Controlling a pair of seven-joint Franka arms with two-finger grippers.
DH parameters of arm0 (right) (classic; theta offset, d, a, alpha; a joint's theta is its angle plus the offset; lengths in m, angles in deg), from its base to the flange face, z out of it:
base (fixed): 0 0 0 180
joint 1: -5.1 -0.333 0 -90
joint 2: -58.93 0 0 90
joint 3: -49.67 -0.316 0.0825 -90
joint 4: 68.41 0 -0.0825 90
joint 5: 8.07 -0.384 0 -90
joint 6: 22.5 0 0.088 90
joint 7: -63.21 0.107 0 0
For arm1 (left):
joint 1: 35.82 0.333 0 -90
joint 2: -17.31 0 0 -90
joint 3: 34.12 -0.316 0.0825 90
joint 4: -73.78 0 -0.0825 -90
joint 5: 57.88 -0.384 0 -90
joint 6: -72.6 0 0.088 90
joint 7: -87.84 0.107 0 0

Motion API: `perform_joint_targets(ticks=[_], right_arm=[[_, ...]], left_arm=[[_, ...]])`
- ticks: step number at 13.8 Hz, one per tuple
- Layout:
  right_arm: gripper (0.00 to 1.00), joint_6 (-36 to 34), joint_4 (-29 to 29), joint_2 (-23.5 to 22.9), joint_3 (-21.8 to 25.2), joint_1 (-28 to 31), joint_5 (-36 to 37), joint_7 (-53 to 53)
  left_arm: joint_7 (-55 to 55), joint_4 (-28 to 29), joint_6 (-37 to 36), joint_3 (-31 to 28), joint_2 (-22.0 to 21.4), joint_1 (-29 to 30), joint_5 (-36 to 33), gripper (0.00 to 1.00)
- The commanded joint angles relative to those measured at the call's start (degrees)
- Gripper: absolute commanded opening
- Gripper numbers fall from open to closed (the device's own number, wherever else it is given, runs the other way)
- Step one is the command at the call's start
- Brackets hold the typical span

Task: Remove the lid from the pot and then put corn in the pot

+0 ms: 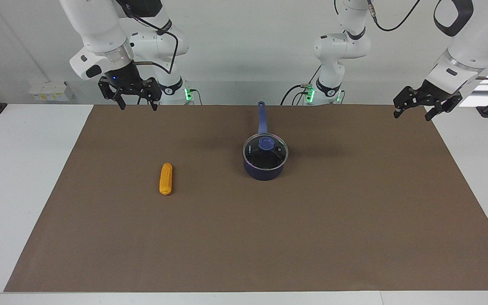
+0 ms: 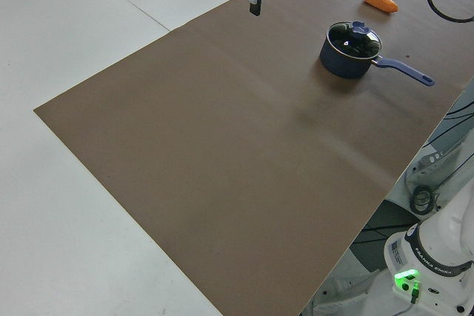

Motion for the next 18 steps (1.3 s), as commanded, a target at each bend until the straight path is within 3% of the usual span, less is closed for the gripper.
perform_joint_targets(ticks=[1, 14, 18], right_arm=[[1.00, 0.4, -1.6, 1.5, -0.1, 0.4, -1.2, 0.2], [1.00, 0.6, -1.5, 1.4, 0.0, 0.5, -1.1, -0.4], [1.00, 0.7, -1.3, 1.3, 0.0, 0.2, 0.0, -1.6]], left_arm=[[0.8, 2.5, 0.8, 0.3, -1.7, 0.3, 0.6, 1.00], [0.8, 2.8, 1.4, 0.6, -1.2, -3.2, 0.4, 1.00], [1.0, 6.5, 5.3, 0.6, -0.9, -6.3, 0.5, 1.00]])
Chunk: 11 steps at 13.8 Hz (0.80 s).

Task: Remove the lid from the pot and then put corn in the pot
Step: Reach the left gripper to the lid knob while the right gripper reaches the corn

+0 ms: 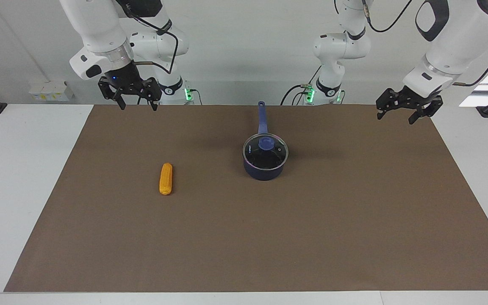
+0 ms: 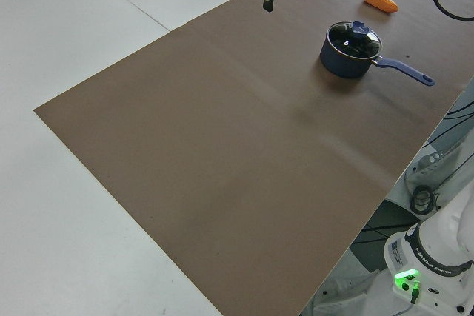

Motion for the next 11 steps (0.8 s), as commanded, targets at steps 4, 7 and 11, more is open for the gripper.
perform_joint_targets(ticks=[4, 7, 11], right_arm=[[1.00, 1.5, -1.3, 1.3, 0.0, -0.1, 1.5, -3.6], [1.00, 2.2, -1.3, 1.2, -0.1, -0.2, 2.1, -4.0], [1.00, 7.1, -1.4, -0.7, -0.1, 0.0, 1.7, -3.4]], left_arm=[[-0.1, 8.7, 10.3, -0.7, -0.8, -6.4, 0.5, 1.00], [-1.2, 12.3, 15.9, -0.7, -0.2, -8.6, 0.5, 1.00], [-10.0, 12.6, 19.3, -0.7, 3.0, -15.1, 0.5, 1.00]])
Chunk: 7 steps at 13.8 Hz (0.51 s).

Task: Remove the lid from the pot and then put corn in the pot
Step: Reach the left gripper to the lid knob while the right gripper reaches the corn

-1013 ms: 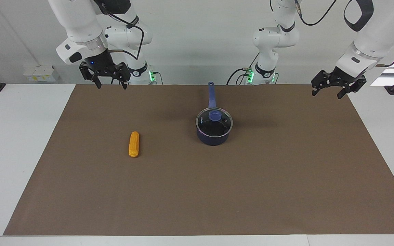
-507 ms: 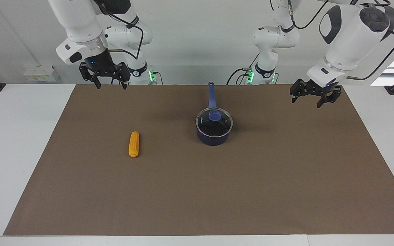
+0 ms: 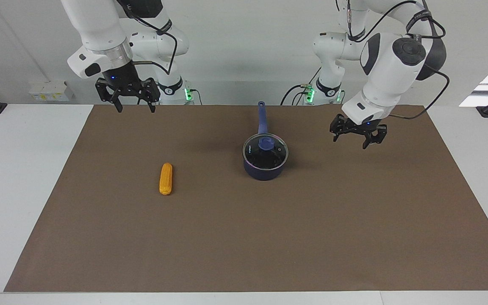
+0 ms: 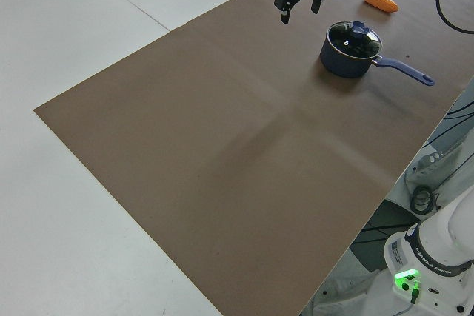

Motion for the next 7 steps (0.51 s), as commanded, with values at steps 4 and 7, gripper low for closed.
perform_joint_targets(ticks=[4, 7], right_arm=[[1.00, 8.8, -1.6, -5.2, 0.0, 0.1, 0.5, -0.7], [1.00, 16.6, -6.1, -8.1, -0.1, 0.1, 0.6, -1.2]], left_arm=[[-15.0, 0.7, 6.0, -0.9, 4.0, -10.5, 0.4, 1.00], [-22.5, 0.7, 7.9, -0.9, 5.6, -15.0, 0.2, 1.00]])
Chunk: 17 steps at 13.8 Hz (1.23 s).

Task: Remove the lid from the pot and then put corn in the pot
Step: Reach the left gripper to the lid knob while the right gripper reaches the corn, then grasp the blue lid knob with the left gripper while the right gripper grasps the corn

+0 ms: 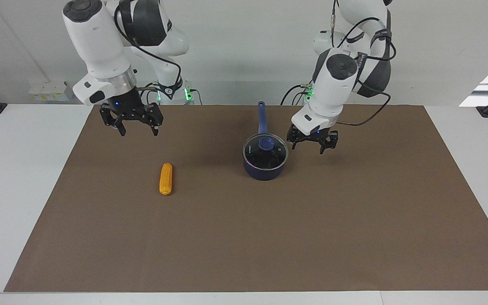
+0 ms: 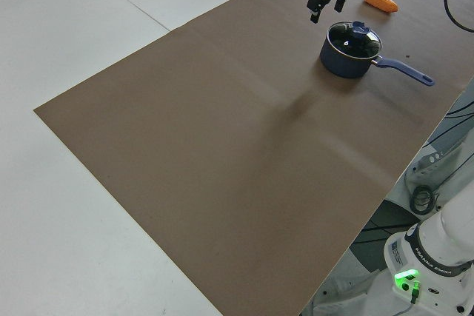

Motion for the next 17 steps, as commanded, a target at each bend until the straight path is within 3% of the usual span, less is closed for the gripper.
perform_joint_targets(ticks=[1, 6, 10, 16, 17], right_arm=[[1.00, 7.2, -5.0, -2.3, 0.0, -0.1, 0.6, -1.2], [1.00, 17.0, -13.3, -5.1, -0.1, -0.1, 0.6, -1.3], [1.00, 25.1, -18.4, -7.5, -0.1, 0.0, 0.6, -1.5], [1.00, 31.6, -22.6, -10.1, -0.1, -0.2, 0.7, -1.8], [1.00, 33.3, -23.9, -10.2, -0.1, -0.2, 0.7, -2.7]], left_arm=[[-6.6, 0.4, 2.3, -1.1, 1.1, -4.6, 0.0, 1.00], [-15.7, 1.9, 6.8, -1.1, 3.7, -11.4, -0.3, 1.00], [-15.7, 8.0, 11.6, -1.1, 1.4, -11.5, -0.3, 1.00], [-15.9, 7.8, 10.9, -1.1, 1.4, -11.5, -0.2, 1.00], [-16.0, 7.8, 10.5, -1.1, 1.3, -11.6, -0.2, 0.92]])
